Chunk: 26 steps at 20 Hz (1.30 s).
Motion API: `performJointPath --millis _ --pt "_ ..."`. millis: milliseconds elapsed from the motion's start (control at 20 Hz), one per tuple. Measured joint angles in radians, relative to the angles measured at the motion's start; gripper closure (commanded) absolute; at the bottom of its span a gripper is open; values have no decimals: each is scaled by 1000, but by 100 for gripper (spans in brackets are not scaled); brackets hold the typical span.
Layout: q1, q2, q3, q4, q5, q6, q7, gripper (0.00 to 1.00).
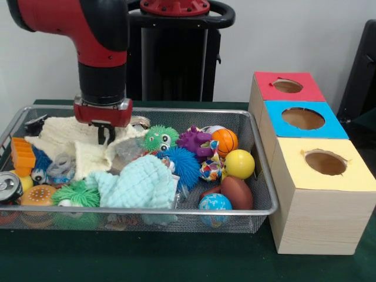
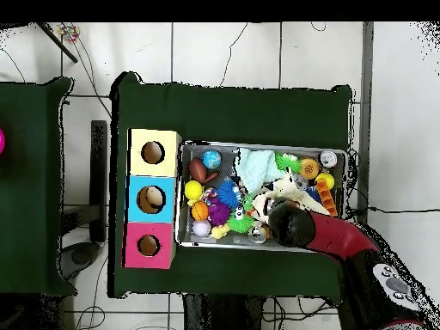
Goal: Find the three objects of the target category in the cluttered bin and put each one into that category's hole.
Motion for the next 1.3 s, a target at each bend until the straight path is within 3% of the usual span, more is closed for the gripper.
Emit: performJointPath --millis 550,1300 --pt "144 -63 -53 26 45 35 0 100" --pt "258 -24 -101 26 188 -5 10 100"
